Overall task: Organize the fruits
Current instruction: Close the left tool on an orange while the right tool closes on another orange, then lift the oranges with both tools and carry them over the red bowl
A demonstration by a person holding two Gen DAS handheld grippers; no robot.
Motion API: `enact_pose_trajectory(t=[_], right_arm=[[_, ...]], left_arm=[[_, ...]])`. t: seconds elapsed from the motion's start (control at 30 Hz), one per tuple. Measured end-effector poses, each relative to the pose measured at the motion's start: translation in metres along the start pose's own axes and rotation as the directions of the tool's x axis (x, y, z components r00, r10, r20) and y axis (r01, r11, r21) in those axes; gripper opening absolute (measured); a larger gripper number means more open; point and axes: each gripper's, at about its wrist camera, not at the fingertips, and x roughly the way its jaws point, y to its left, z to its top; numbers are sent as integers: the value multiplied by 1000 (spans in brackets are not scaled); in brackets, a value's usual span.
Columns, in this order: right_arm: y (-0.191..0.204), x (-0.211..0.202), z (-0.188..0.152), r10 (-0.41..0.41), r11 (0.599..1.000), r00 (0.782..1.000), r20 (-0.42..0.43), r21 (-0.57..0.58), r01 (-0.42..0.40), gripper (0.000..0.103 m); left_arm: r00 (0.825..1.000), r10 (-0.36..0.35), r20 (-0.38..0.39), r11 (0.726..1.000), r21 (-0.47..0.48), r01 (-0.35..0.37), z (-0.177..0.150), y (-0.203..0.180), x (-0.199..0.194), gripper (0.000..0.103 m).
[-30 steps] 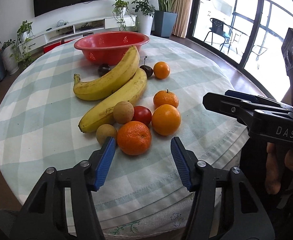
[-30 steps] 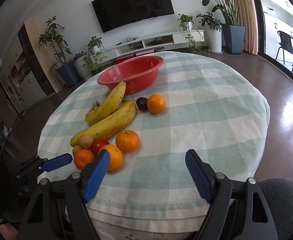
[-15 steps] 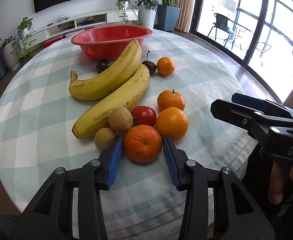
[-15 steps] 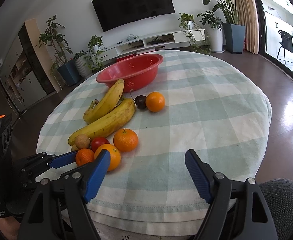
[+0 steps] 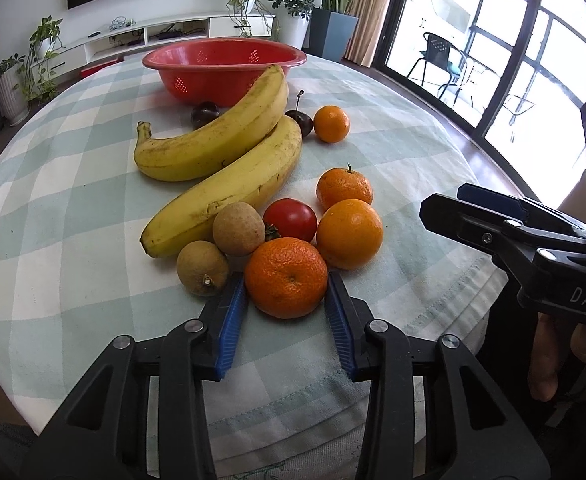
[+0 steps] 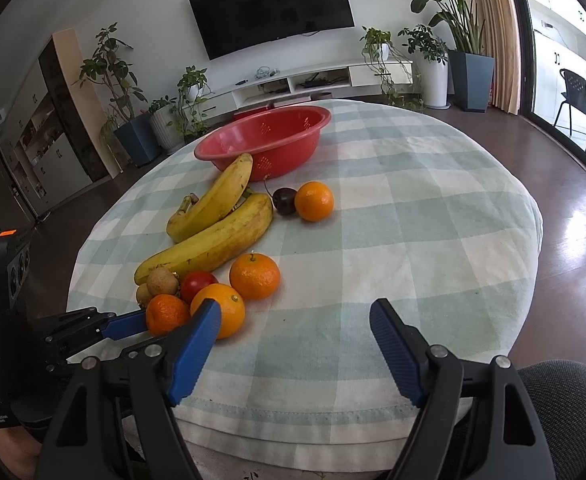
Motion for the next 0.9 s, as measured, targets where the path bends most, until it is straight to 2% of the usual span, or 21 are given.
enact_pose_trajectory(t=[0.4, 0.6, 0.9], right_arm=[[28, 20, -2, 22, 997, 997, -77, -74, -28, 73], [45, 39, -4, 38, 993, 990, -138, -103, -53, 66], [50, 53, -3, 10, 993, 990, -137, -118, -27, 59]], left_arm=[[996, -88, 34, 991, -94, 91, -21, 24, -26, 37], [992, -97, 75, 986, -125, 106, -26, 34, -37, 37], [989, -108, 99, 977, -172, 124, -32, 48, -40, 37]])
